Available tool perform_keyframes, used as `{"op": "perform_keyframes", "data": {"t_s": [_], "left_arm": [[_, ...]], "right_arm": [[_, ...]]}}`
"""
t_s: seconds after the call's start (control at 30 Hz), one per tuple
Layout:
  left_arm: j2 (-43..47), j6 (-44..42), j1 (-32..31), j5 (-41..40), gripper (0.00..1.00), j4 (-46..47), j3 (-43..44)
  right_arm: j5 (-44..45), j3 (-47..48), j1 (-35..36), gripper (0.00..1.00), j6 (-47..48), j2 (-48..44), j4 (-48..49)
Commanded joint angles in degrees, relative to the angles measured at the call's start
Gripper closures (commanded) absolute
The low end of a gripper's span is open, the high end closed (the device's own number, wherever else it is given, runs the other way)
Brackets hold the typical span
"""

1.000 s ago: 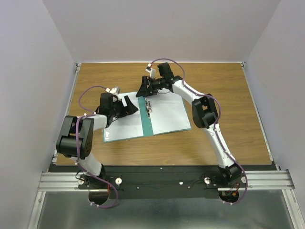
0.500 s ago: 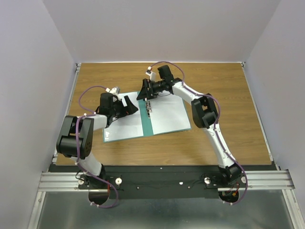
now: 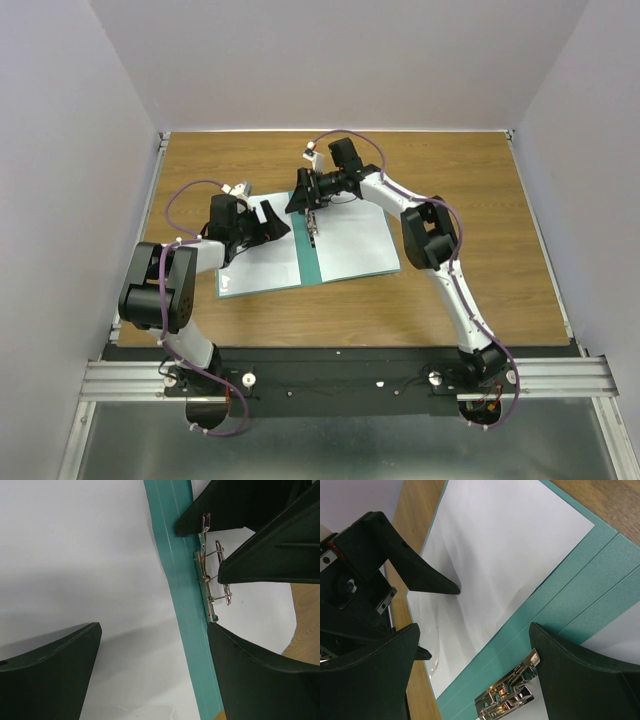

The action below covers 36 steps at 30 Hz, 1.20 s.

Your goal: Put the files into the folder

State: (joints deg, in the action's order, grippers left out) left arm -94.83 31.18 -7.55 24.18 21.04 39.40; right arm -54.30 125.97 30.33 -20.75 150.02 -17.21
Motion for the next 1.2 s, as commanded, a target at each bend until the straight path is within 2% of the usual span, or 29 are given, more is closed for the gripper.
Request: {"op": "perform_keyframes", "data": {"t_s": [0.0, 0.3, 1.17], "left_arm": [[-1.8, -0.1, 0.3, 0.0, 0.03, -1.3, -0.5], [-2.0, 0.0, 0.3, 0.0, 0.03, -1.3, -0.2], [-2.7, 0.5, 0.3, 0.1, 0.03, -1.2, 0.2]], "right_arm": [[-1.3, -1.2, 0.6, 0.02, 1.7, -4.0, -0.1], [-1.2, -3.3, 0.7, 0.02, 2.6, -6.6, -0.1], [0.1, -17.4, 2.8, 0.02, 7.7, -16.6, 0.0]]}}
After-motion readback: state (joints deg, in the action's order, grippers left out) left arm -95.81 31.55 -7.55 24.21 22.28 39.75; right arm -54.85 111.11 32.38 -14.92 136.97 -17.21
